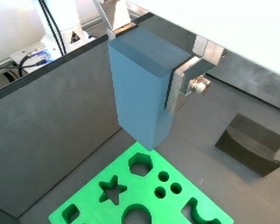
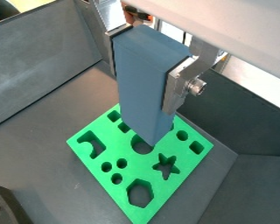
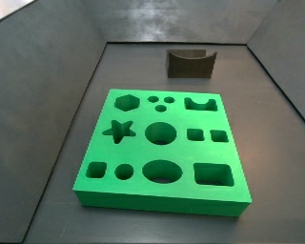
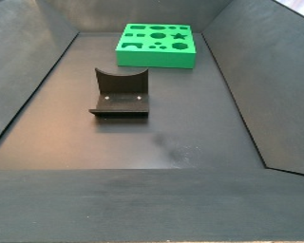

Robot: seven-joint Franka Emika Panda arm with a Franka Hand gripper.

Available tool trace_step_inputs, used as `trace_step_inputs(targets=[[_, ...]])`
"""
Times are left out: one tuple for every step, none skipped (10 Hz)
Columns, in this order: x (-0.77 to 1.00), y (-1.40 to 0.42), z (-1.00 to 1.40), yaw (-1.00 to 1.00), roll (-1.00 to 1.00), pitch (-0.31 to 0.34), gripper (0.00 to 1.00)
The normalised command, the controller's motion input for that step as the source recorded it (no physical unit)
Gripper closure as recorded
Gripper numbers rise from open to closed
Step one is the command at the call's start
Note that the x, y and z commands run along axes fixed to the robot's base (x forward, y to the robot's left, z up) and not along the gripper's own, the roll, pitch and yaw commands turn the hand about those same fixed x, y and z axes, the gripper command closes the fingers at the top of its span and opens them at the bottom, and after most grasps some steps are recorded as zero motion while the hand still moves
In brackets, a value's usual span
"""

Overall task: Pick up the rectangle object. Move up. Move to above the board. Insert the rectangle object.
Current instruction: Insert the rectangle object.

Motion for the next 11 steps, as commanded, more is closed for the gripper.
trace_step_inputs(targets=[[0.00, -0.13, -0.08, 0.04, 0.00, -0.013, 1.00], [0.08, -0.31, -0.18, 0.15, -0.03, -0.027, 1.00], [0.03, -0.39, -0.28, 0.15, -0.04, -0.060, 1.00], [0.03, -0.41, -0.37, 0.15, -0.06, -0.117, 1.00], [0.05, -0.37, -0.42, 0.19, -0.07, -0.146, 1.00], [0.09, -0.40, -0.50, 0.20, -0.02, -0.154, 1.00], [0.20, -0.43, -0.55, 0.12, 0.01, -0.123, 1.00], [0.25, -0.44, -0.55, 0.11, 0.03, -0.100, 1.00], [0.34, -0.43, -0.50, 0.13, 0.01, -0.067, 1.00], [0.47, -0.45, -0.34, 0.07, 0.05, 0.000, 1.00], [0.49, -0.48, -0.35, 0.00, 0.02, 0.000, 1.00]])
